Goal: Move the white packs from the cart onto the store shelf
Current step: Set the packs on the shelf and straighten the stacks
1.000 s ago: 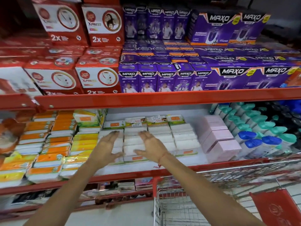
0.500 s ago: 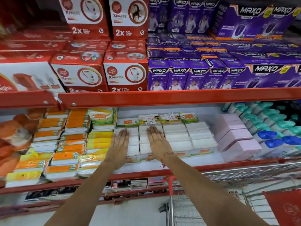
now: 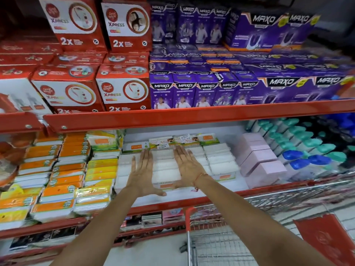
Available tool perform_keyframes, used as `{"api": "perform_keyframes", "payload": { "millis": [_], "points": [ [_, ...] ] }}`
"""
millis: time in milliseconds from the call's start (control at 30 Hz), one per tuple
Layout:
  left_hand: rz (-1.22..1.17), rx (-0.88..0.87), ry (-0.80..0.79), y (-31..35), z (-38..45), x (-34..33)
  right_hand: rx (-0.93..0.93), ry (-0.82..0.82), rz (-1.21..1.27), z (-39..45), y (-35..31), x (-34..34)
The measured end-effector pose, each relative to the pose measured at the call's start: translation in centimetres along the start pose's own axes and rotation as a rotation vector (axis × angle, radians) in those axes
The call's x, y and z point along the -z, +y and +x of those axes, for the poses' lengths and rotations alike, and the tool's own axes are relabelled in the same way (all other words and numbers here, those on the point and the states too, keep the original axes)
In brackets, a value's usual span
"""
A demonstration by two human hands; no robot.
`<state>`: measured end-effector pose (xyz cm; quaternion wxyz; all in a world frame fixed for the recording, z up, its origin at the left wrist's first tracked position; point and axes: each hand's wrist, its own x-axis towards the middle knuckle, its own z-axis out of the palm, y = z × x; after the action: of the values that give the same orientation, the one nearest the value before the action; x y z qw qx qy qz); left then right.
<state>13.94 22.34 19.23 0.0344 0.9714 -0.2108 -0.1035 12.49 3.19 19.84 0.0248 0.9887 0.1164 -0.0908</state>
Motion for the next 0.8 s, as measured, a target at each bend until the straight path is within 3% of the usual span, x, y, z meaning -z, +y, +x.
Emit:
{"api": "perform_keyframes", "payload": {
  "millis": [333,500,800],
  "points": [
    [0.085,-0.174,-0.033,11.9,5.8,1.2,-0.127,-0.147,-0.048,-4.0,13.4,1.1],
    [0.089,-0.105,-0.075,13.6,6.4,-1.0,-0.094,-0.169,-0.036,-3.6,14.9,-1.2],
    [0.140,-0.033,-0.042,14.6,6.2,-1.6,-0.080,-0.070,-0.061,-4.0,14.7,-2.8]
  ]
}}
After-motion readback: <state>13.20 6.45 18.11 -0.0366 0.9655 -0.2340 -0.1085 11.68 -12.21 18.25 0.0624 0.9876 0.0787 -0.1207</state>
